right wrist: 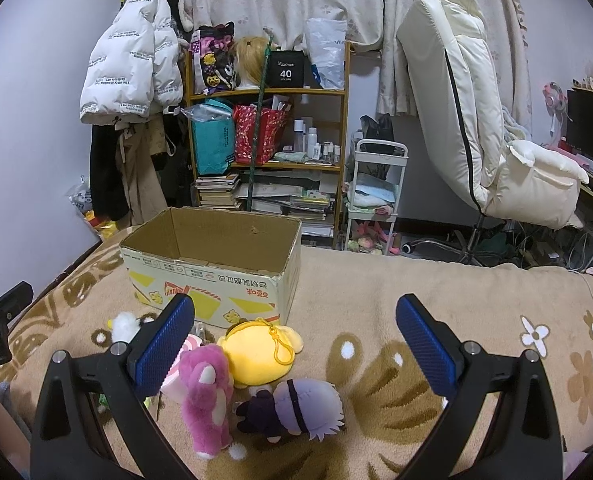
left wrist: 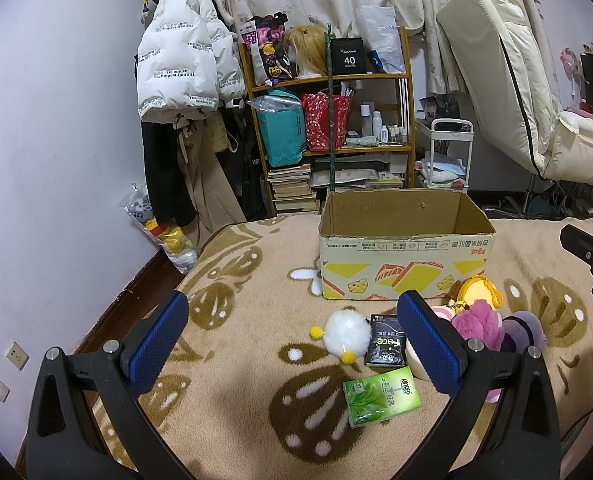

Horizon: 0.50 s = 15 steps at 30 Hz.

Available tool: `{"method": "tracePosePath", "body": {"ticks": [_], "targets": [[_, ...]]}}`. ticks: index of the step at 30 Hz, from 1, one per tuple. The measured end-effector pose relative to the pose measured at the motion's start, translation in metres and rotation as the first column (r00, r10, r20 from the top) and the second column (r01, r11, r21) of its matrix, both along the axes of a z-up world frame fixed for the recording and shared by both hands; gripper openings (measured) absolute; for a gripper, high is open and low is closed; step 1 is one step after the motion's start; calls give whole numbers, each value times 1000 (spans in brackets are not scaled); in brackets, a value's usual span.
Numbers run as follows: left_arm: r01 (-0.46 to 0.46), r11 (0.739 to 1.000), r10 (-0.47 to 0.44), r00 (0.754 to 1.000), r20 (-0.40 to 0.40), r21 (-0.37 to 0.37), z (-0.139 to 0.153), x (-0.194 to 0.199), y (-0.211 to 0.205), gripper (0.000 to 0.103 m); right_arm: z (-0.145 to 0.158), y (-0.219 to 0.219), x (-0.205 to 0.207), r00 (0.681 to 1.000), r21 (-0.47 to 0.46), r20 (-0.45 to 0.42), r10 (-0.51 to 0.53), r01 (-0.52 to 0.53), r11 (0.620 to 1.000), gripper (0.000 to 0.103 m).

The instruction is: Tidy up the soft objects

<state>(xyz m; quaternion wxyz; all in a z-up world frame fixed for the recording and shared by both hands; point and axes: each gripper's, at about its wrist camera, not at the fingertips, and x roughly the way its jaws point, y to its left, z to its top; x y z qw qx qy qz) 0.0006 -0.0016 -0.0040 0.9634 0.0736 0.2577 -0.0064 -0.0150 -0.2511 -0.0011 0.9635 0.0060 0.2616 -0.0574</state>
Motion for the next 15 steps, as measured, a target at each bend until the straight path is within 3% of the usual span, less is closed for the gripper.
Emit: {"method": "tracePosePath", "body": {"ticks": [15], "targets": [[0,1000,0,1000,4,4,1,-3,1,103,3,-3,-1,1000,2,-3,-1,1,1000,103]]}}
